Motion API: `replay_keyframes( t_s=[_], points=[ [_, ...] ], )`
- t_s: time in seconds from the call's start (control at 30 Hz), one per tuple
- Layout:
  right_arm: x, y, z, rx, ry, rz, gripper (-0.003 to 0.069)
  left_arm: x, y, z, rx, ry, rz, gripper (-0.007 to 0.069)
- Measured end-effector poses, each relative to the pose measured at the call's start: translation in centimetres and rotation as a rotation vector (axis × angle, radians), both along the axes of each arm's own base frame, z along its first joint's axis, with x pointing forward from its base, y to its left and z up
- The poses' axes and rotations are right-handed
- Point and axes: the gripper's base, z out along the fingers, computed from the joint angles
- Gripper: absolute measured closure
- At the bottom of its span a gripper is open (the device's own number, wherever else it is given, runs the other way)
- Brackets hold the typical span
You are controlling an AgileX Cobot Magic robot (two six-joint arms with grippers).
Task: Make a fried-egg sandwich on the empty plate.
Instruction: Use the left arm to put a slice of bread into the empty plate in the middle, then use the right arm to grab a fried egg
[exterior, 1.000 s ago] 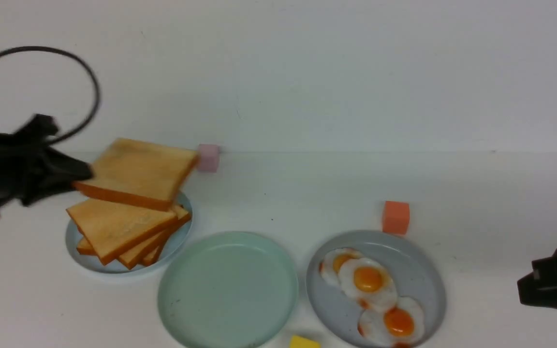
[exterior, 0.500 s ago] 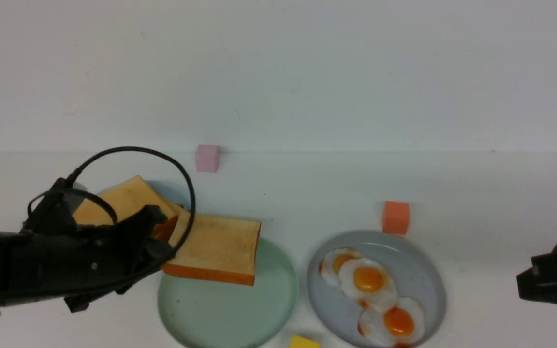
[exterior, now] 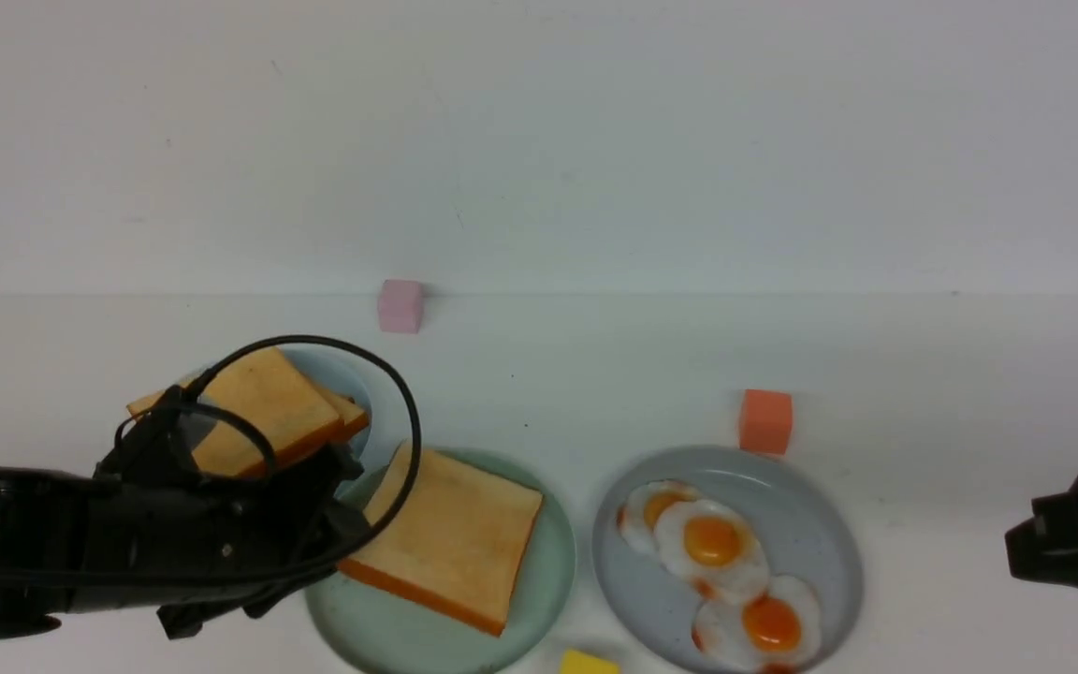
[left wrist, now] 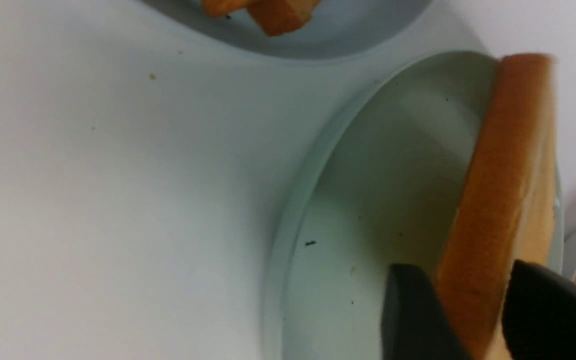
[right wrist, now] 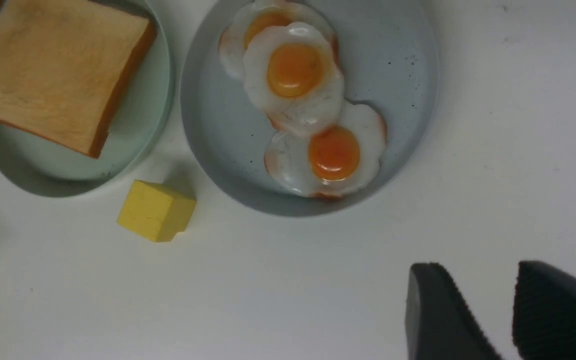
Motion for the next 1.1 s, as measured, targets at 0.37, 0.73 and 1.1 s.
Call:
replay_keyframes(
  t_s=[0.37, 0.73, 1.1],
  points=[
    [1.2, 0.4, 2.3, 0.007, -0.075, 0.043, 0.0242, -0.6, 0.0, 7.2, 0.111, -0.312, -0.189, -0.0036],
    [6.9, 3.4, -0.2, 0.071, 0.065, 0.232, 0.0228, -3.5, -1.3, 15.1, 0.334, -0.337, -0.814, 0.0291],
    [13.4, 4.8, -8.4, 0.021, 0.145, 0.29, 0.0228, -8.5, -0.8, 18.0, 0.465, -0.39, -0.956, 0.0638]
  ],
)
